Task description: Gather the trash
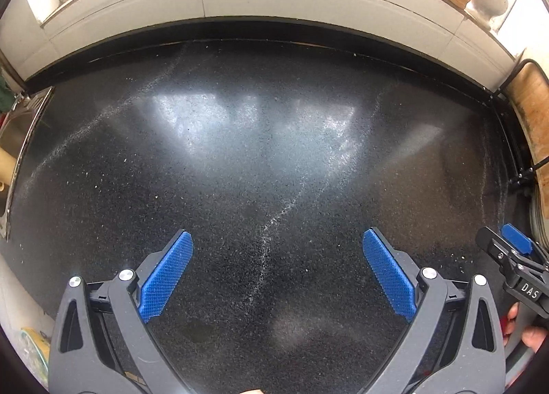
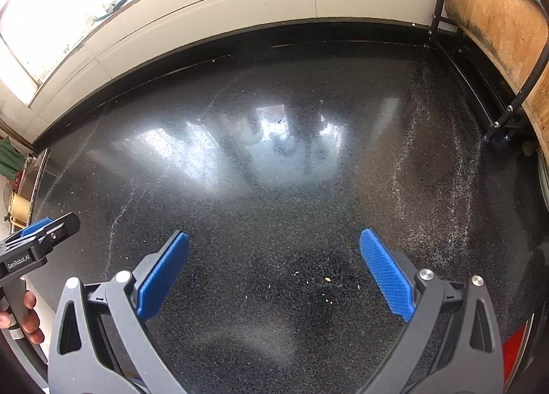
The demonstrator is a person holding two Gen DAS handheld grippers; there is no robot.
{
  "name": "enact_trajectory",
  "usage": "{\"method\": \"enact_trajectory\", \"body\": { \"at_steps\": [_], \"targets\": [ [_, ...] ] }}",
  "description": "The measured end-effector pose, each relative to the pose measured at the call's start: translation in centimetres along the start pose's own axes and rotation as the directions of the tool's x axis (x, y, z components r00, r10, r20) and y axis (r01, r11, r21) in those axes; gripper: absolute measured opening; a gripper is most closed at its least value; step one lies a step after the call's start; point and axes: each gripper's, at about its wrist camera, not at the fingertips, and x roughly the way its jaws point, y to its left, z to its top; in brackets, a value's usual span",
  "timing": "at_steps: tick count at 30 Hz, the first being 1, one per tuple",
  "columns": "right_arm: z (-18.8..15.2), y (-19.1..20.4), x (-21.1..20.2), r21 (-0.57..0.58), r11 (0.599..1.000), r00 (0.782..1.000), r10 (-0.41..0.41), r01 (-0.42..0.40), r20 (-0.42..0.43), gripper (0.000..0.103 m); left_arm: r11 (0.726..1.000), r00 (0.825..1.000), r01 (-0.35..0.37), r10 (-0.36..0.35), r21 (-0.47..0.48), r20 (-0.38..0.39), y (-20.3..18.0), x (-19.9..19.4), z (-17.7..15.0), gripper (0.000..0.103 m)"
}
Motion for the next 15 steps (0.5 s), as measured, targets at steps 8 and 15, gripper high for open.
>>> {"method": "enact_trajectory", "body": {
  "at_steps": [8, 15],
  "targets": [
    [-0.6, -0.2, -0.1, 0.002, 1.000, 0.999, -0.028, 0.028, -0.018, 0.096, 0.998, 0.998, 0.062, -0.062, 0.010, 0.016, 0.8, 0.9, 0.7, 0.097],
    [-0.4, -0.9, 0.7, 0.003, 0.997, 0.996, -0.082, 0.083, -0.027, 0.096, 0.995, 0.998, -0.067, 0.067, 0.076, 0.005, 1.0, 3.2, 1.3, 0.097]
  ]
}}
